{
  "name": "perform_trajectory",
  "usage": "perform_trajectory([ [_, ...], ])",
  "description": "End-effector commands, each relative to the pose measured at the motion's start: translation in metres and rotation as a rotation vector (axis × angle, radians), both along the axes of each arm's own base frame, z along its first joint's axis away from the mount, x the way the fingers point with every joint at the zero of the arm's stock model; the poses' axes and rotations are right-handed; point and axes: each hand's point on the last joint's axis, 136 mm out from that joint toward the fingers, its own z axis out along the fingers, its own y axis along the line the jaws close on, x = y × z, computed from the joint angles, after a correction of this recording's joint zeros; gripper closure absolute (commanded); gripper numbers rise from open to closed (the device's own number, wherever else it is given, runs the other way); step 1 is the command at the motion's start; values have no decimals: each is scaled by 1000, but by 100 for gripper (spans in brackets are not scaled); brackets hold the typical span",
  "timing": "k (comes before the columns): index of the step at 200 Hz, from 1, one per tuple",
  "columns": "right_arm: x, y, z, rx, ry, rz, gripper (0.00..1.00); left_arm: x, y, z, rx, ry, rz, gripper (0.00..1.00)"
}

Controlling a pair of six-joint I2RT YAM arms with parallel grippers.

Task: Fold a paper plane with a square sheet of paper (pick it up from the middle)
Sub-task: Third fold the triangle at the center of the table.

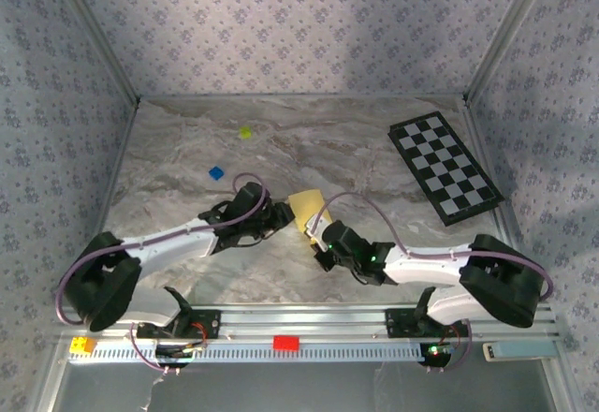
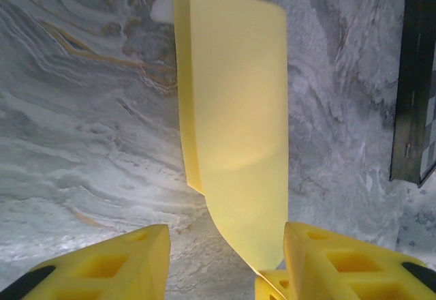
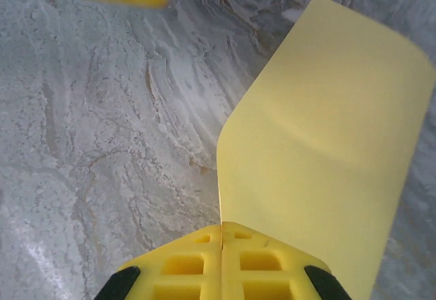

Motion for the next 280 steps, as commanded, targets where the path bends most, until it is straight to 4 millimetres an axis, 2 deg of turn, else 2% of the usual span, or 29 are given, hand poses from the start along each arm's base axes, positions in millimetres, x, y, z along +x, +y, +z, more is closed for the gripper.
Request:
perform_trajectory([
  [1, -13, 11, 5, 97, 200, 36, 100, 3, 17, 18, 67, -40, 21, 53],
  [36, -16, 15, 14, 201, 412, 46, 100, 12, 21, 42, 31, -98, 10, 58],
  [82, -23, 26, 23, 336, 534, 94, 100, 34, 11, 63, -46, -127, -25, 64],
  [102, -29, 29, 20, 350, 572, 122, 100, 42, 3, 63, -44, -122, -57, 67],
  [135, -33, 29, 19, 375, 589, 131, 100, 51, -24, 56, -69, -86, -139, 75],
  [190, -32, 20, 9, 376, 590, 111, 100, 57, -70, 16, -74, 14, -273, 84],
  [222, -30, 16, 3, 372, 601, 87, 100, 49, -90, -27, 0, 114, -346, 89],
  [249, -27, 11, -1, 375, 607, 73, 100, 42, -85, -64, 90, 191, -333, 93],
  [280, -26, 8, -1, 394, 641, 74, 100, 35, -80, -86, 129, 234, -339, 95],
])
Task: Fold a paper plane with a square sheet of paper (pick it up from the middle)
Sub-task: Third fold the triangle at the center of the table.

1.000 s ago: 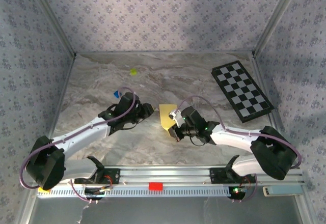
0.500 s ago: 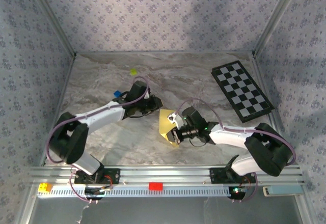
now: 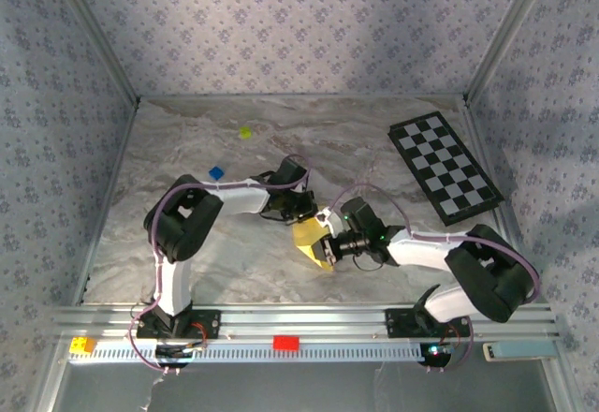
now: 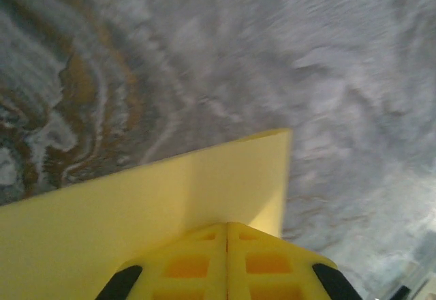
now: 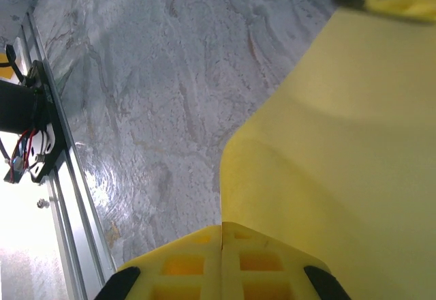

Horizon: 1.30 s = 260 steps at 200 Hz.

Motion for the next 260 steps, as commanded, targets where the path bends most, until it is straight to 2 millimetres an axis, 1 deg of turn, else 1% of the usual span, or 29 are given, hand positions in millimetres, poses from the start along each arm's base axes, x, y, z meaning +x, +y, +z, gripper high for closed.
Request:
perform_trajectory([
  [1, -2, -2, -1, 19, 36, 8, 100, -6, 7, -13, 55, 23, -20, 95],
  [45, 12, -16, -9, 1, 84, -22, 100, -12, 14, -26, 88, 41, -21, 96],
  [69, 22, -23, -12, 3, 104, -51, 100, -11, 12, -24, 79, 26, -22, 96],
  [99, 28, -23, -15, 9, 123, -51, 100, -9, 8, -18, 68, 8, -34, 95],
  [207, 40, -25, -21, -25, 130, -56, 100, -8, 6, -22, 79, 16, -33, 95],
  [237, 40, -23, -21, -16, 153, -51, 100, -8, 3, -21, 72, 13, -35, 96],
  [260, 38, -24, -23, -19, 158, -46, 100, -8, 6, -23, 82, 12, -21, 96],
])
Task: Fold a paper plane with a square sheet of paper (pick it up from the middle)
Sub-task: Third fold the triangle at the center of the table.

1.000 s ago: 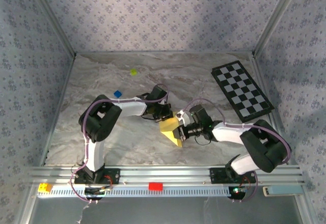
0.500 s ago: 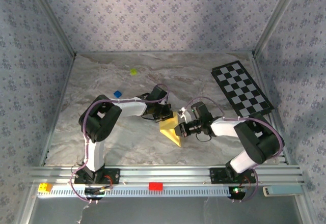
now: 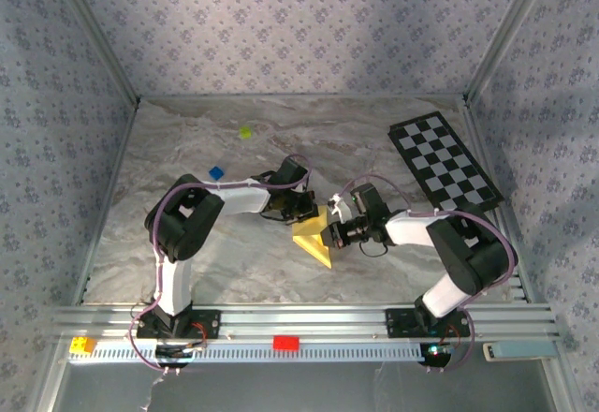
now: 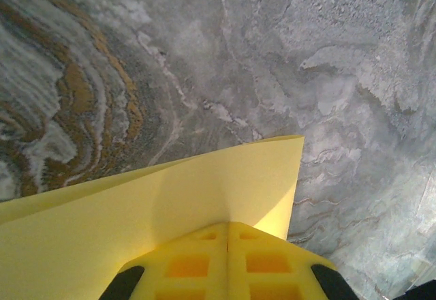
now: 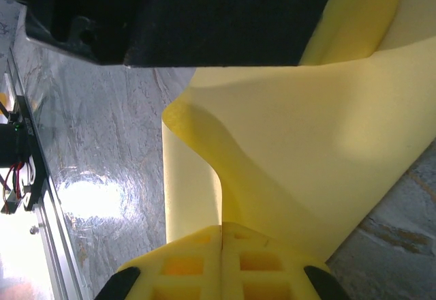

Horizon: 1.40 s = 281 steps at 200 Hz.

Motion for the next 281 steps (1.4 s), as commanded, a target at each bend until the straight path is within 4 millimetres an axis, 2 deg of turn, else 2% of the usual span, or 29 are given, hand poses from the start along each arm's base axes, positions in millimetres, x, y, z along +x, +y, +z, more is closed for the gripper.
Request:
perform_trajectory([
  [1, -3, 1, 0, 6, 23, 28, 100, -10, 8, -23, 74, 38, 0, 96],
  [42, -11, 4, 0, 23, 48, 33, 100, -9, 7, -22, 73, 37, 2, 96],
  [125, -5, -2, -15, -27, 52, -14, 100, -10, 8, -22, 74, 33, 12, 96],
  [201, -15, 4, -7, -4, 62, 2, 100, -10, 11, -21, 81, 28, 25, 96],
  [239, -10, 0, -14, -47, 42, -25, 100, -11, 12, -22, 81, 31, 25, 96],
  [281, -6, 2, -12, -45, 28, -27, 100, -10, 12, -22, 82, 29, 27, 96],
])
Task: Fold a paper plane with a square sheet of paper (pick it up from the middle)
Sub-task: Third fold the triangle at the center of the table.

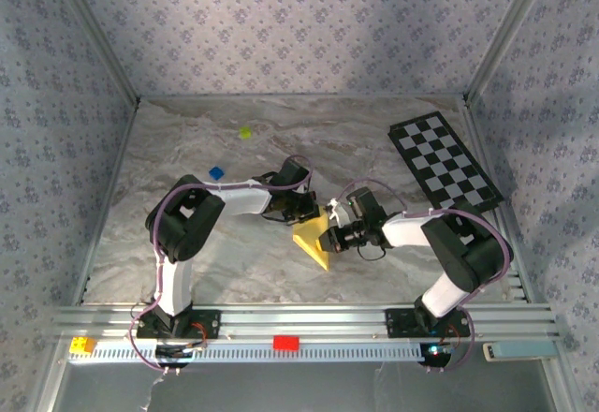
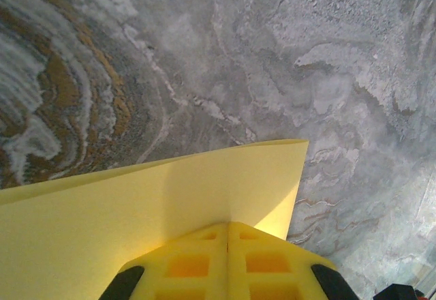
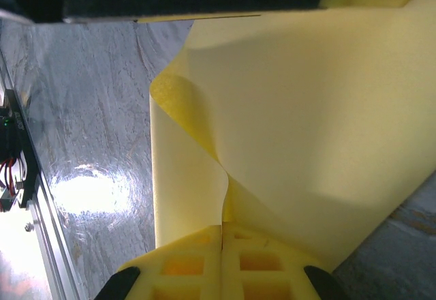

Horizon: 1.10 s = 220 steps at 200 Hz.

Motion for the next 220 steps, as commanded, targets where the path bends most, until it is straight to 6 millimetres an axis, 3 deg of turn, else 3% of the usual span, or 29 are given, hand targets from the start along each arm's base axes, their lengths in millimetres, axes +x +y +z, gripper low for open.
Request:
perform_trajectory([
  [1, 5, -2, 0, -20, -18, -22, 100, -9, 14, -22, 79, 36, 20, 96],
  [113, 9, -5, 4, -18, -19, -14, 100, -10, 14, -24, 84, 40, 21, 97],
  [145, 10, -1, 13, 5, -29, -5, 100, -10, 14, -25, 83, 43, 22, 97],
  [220, 10, -5, 5, -13, -22, -8, 100, -10, 14, -25, 85, 42, 22, 97],
])
